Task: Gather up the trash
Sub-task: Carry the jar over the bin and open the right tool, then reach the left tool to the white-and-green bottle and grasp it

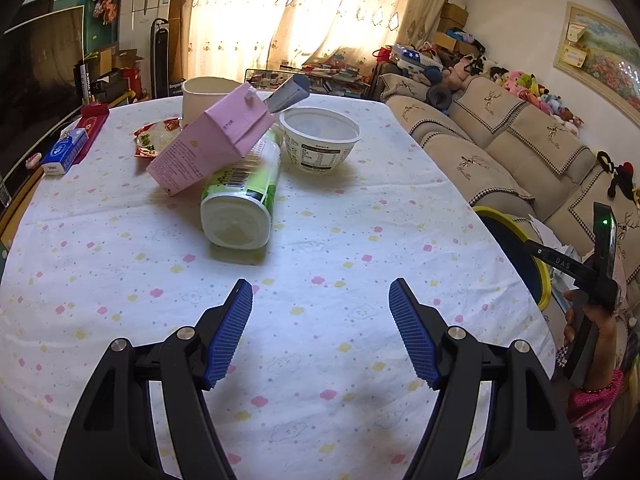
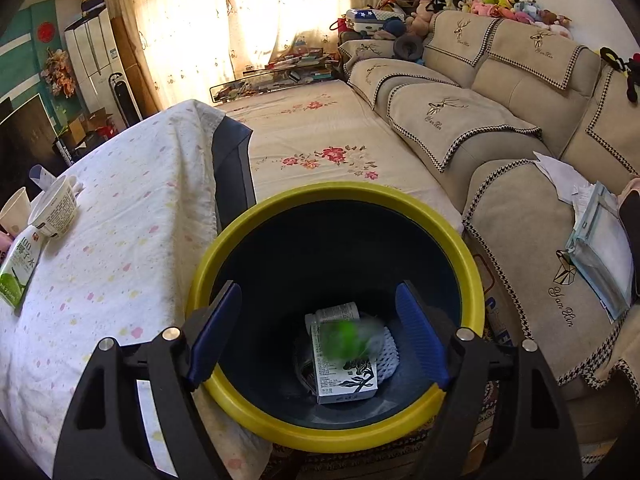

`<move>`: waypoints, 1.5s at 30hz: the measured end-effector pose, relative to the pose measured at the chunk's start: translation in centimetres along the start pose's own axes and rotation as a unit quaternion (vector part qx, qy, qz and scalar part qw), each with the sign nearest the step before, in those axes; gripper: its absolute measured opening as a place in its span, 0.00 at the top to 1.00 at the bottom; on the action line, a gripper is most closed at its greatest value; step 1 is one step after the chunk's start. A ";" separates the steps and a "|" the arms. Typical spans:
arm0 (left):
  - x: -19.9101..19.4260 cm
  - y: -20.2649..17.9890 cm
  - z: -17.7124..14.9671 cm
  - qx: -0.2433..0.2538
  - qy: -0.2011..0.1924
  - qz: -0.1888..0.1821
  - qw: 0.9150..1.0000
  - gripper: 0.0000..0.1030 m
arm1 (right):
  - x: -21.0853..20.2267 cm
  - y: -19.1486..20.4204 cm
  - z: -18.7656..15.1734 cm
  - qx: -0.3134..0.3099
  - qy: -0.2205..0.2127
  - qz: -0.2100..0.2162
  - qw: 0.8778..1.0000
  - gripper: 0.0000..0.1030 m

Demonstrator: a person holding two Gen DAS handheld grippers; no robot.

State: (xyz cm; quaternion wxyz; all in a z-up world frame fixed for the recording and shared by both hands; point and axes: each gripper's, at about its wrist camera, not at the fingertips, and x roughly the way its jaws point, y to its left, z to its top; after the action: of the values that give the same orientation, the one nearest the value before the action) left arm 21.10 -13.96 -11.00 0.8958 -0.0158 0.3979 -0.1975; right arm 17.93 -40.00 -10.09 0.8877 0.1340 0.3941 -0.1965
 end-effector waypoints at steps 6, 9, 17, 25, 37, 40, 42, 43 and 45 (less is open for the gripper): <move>1.1 0.2 1.5 -0.001 -0.001 0.009 1.000 0.32 | 0.4 -0.3 -0.2 0.006 0.006 0.004 1.000 0.26; 1.8 0.4 2.5 0.001 -0.005 0.023 1.000 0.32 | 0.5 -0.2 -0.3 0.004 0.008 0.008 1.000 0.26; 4.0 2.2 4.5 -0.015 0.002 0.067 0.998 0.31 | 0.5 -0.4 -0.2 0.008 0.004 0.016 1.000 0.26; 5.2 4.4 5.1 -0.021 0.012 0.103 0.994 0.30 | 1.1 -0.4 -0.2 0.011 0.011 0.023 1.000 0.26; 5.6 6.2 6.0 -0.006 0.008 0.087 0.996 0.28 | 2.0 0.1 -0.3 0.010 0.020 0.036 0.999 0.25; 6.9 6.3 6.5 -0.013 0.021 0.064 0.998 0.28 | 2.1 0.1 -0.3 0.009 0.023 0.038 0.999 0.25; 7.6 6.3 6.7 -0.014 0.027 0.062 0.998 0.30 | 2.2 0.1 -0.4 0.010 0.024 0.038 0.999 0.25; 7.9 6.3 6.8 -0.015 0.028 0.063 0.998 0.35 | 2.3 0.1 -0.4 0.010 0.025 0.039 0.999 0.25; 8.4 6.3 7.0 -0.016 0.028 0.066 0.997 0.43 | 2.4 0.0 -0.4 0.012 0.026 0.039 0.999 0.25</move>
State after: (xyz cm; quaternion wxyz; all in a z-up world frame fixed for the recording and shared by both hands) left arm 33.41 -12.18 -13.32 0.8949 0.0019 0.4262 -0.1324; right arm 19.19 -40.42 -12.15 0.8824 0.1648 0.4096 -0.1628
